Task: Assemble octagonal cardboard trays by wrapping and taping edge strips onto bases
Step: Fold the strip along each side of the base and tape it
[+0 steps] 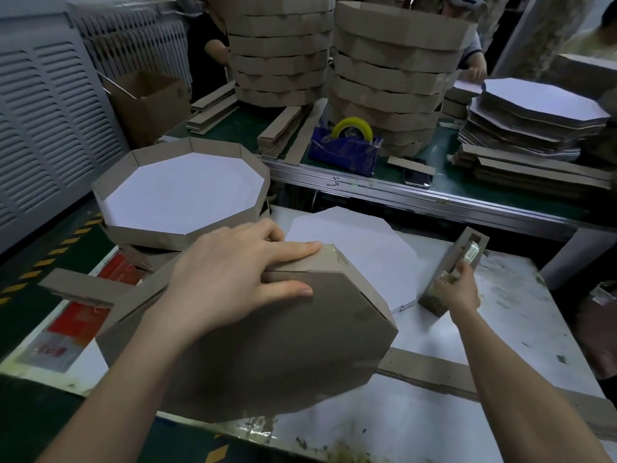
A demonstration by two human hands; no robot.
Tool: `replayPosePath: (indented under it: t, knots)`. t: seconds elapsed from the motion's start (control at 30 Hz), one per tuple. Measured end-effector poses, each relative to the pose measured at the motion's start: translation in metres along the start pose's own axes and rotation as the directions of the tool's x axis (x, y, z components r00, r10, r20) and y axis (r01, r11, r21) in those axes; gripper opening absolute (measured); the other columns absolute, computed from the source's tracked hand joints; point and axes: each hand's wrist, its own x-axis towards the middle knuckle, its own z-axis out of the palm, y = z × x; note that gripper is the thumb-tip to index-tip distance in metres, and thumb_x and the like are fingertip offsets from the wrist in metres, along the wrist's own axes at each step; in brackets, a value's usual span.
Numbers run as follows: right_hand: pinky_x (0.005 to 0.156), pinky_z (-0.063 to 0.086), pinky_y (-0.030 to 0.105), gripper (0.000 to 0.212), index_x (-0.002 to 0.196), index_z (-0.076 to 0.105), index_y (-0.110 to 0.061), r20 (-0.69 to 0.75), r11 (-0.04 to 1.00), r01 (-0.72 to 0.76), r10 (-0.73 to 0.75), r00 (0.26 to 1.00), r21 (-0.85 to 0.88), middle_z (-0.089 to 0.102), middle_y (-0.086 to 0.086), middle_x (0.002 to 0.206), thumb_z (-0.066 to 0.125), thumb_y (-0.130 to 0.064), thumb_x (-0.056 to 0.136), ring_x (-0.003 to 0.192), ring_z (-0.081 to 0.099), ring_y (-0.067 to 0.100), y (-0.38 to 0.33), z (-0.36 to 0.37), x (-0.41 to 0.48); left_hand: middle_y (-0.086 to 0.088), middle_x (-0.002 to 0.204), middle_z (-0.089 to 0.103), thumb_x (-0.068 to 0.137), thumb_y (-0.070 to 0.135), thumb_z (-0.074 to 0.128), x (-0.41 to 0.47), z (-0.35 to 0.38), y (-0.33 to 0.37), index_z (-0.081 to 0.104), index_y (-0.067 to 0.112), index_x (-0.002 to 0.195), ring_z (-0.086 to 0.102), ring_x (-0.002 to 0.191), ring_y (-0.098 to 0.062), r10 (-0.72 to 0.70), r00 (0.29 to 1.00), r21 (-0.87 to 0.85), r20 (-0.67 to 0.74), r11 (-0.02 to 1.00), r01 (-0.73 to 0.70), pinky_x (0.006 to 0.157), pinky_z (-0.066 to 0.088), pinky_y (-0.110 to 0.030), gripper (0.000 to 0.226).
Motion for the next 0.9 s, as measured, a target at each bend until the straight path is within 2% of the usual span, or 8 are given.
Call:
replayPosePath:
  t: [0.13, 0.3, 0.4, 0.6, 0.67, 0.73, 0.8, 0.9]
  knots:
    - [0.118, -0.003, 0.060, 0.048, 0.117, 0.047, -0.023, 0.038, 0.964, 0.107, -0.101, 0.994, -0.245, 0.062, 0.002, 0.105, 0.050, 0.008, 0.080, 0.109, 0.057, 0.035, 0.012, 0.006, 0.002, 0.024, 0.109, 0.042, 0.069, 0.089, 0.017, 0.001, 0.000, -0.006, 0.022, 0.074, 0.130, 0.043, 0.093, -0.001, -0.017, 1.000, -0.021, 0.011, 1.000, 0.017, 0.066, 0.032, -0.023, 0.063]
    - [0.099, 0.023, 0.050, 0.055, 0.119, 0.044, -0.031, 0.057, 0.930, 0.174, -0.165, 0.985, -0.323, 0.062, -0.001, 0.109, 0.050, 0.003, 0.076, 0.103, 0.057, 0.032, 0.008, 0.009, 0.003, 0.025, 0.109, 0.041, 0.067, 0.089, 0.016, 0.005, 0.000, -0.012, 0.022, 0.075, 0.129, 0.044, 0.093, -0.001, -0.026, 0.999, -0.040, 0.024, 0.999, 0.026, 0.067, 0.037, -0.024, 0.064]
    - [0.087, 0.021, 0.044, 0.041, 0.101, 0.044, -0.033, 0.039, 0.959, 0.146, -0.141, 0.989, -0.242, 0.062, -0.002, 0.093, 0.052, -0.002, 0.074, 0.093, 0.057, 0.030, 0.010, 0.008, -0.005, 0.025, 0.107, 0.042, 0.067, 0.089, 0.015, 0.008, 0.000, -0.013, 0.023, 0.074, 0.130, 0.045, 0.090, -0.001, -0.015, 1.000, -0.030, 0.027, 0.999, 0.016, 0.065, 0.039, -0.023, 0.065]
    - [0.089, 0.026, 0.040, 0.032, 0.114, 0.062, -0.019, -0.102, 0.967, 0.154, -0.177, 0.979, -0.201, 0.066, 0.012, 0.105, 0.054, -0.010, 0.083, 0.096, 0.052, 0.031, 0.022, 0.014, -0.037, 0.024, 0.109, 0.041, 0.066, 0.090, 0.013, 0.015, 0.001, -0.007, 0.019, 0.072, 0.133, 0.047, 0.091, -0.003, 0.023, 0.999, 0.000, 0.040, 1.000, -0.023, 0.066, 0.043, -0.023, 0.070]
    - [0.103, 0.030, 0.045, 0.034, 0.120, 0.066, -0.018, -0.189, 0.987, 0.102, -0.125, 0.974, -0.126, 0.066, 0.017, 0.114, 0.055, -0.014, 0.088, 0.113, 0.051, 0.036, 0.008, 0.003, -0.036, 0.024, 0.110, 0.041, 0.067, 0.090, 0.013, 0.015, 0.000, -0.003, 0.017, 0.073, 0.134, 0.048, 0.091, -0.004, 0.041, 0.998, 0.010, 0.039, 0.999, -0.041, 0.067, 0.044, -0.024, 0.069]
    - [0.105, 0.041, 0.051, 0.030, 0.120, 0.068, -0.016, -0.253, 0.982, 0.136, -0.099, 0.962, 0.130, 0.067, 0.013, 0.114, 0.056, -0.017, 0.092, 0.116, 0.056, 0.035, -0.015, -0.012, -0.032, 0.024, 0.111, 0.041, 0.067, 0.089, 0.012, 0.014, 0.000, 0.000, 0.017, 0.073, 0.134, 0.048, 0.093, -0.005, 0.056, 0.998, 0.011, 0.039, 0.998, -0.056, 0.067, 0.043, -0.025, 0.069]
    - [0.094, 0.054, 0.038, 0.025, 0.118, 0.070, -0.013, -0.304, 0.889, 0.226, -0.104, 0.947, 0.400, 0.071, 0.002, 0.107, 0.059, -0.021, 0.096, 0.103, 0.066, 0.020, -0.038, -0.027, -0.032, 0.024, 0.112, 0.042, 0.067, 0.089, 0.012, 0.013, -0.001, 0.002, 0.019, 0.072, 0.134, 0.049, 0.094, -0.005, 0.063, 0.998, 0.012, 0.031, 0.998, -0.063, 0.066, 0.039, -0.025, 0.069]
    - [0.070, 0.050, 0.013, 0.016, 0.104, 0.071, -0.017, -0.388, 0.768, 0.280, -0.046, 0.921, 0.575, 0.069, -0.010, 0.087, 0.064, -0.028, 0.095, 0.074, 0.062, -0.005, -0.055, -0.035, -0.040, 0.023, 0.114, 0.042, 0.068, 0.088, 0.012, 0.010, -0.001, 0.004, 0.020, 0.071, 0.135, 0.048, 0.097, -0.005, 0.068, 0.997, 0.026, 0.031, 0.997, -0.069, 0.067, 0.036, -0.026, 0.069]
